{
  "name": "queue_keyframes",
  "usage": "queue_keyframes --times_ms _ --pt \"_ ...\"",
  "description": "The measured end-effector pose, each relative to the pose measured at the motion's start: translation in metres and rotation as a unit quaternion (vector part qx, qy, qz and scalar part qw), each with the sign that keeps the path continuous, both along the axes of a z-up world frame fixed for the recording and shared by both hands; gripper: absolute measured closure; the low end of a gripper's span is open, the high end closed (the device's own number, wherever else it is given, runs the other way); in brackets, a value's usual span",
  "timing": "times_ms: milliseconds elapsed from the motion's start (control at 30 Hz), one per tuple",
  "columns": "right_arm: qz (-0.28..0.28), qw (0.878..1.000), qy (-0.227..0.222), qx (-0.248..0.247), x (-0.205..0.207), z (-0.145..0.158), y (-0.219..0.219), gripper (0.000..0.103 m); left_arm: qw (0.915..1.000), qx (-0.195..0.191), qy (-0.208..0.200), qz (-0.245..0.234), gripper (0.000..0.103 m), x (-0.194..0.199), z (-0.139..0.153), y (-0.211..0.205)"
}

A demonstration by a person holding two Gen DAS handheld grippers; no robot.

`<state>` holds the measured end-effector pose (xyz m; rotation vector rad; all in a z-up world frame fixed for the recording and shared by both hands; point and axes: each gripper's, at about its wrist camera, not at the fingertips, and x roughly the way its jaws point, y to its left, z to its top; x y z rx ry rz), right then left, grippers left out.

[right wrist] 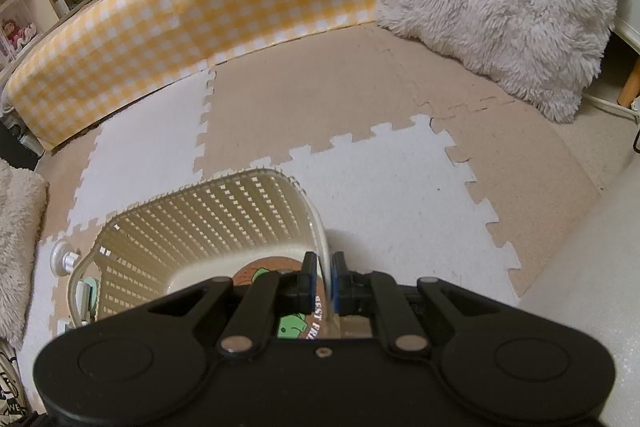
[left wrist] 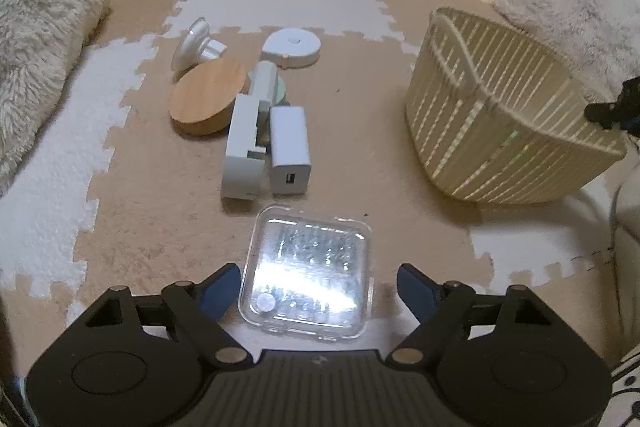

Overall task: Organize rigid objects
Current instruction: 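Move the left gripper to the clear plastic box and grasp it, then carry the clear box with the left gripper and release it into the basket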

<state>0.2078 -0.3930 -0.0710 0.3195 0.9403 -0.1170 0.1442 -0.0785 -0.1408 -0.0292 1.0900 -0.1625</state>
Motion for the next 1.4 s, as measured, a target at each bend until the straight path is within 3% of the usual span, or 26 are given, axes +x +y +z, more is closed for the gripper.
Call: queue_keyframes --times_ms 167,300,600,967,1400 --pt "0.001 1.0 0.003 -0.003 0.001 -0.002 0.002 0.095 0.9999 0.016 -0.001 -0.004 0.021 0.002 -0.01 0.0" --pt "0.001 1.0 0.004 -0.003 0.002 -0.003 0.002 0.095 0.9994 0.027 -0.012 -0.016 0.029 0.001 -0.009 -0.002" --pt "0.0 1.0 0.0 -0.002 0.001 -0.003 0.001 0.095 0.9994 0.022 -0.018 -0.017 0.029 -0.003 -0.006 -0.001" --pt "0.001 1.0 -0.006 -0.006 -0.002 0.0 0.003 0.096 0.9973 -0.058 -0.041 -0.015 0.029 -0.014 0.028 -0.002" --pt "-0.01 1.0 -0.026 0.002 -0.009 0.012 -0.001 0.096 0.9829 -0.142 -0.096 -0.067 0.029 -0.013 0.092 -0.045"
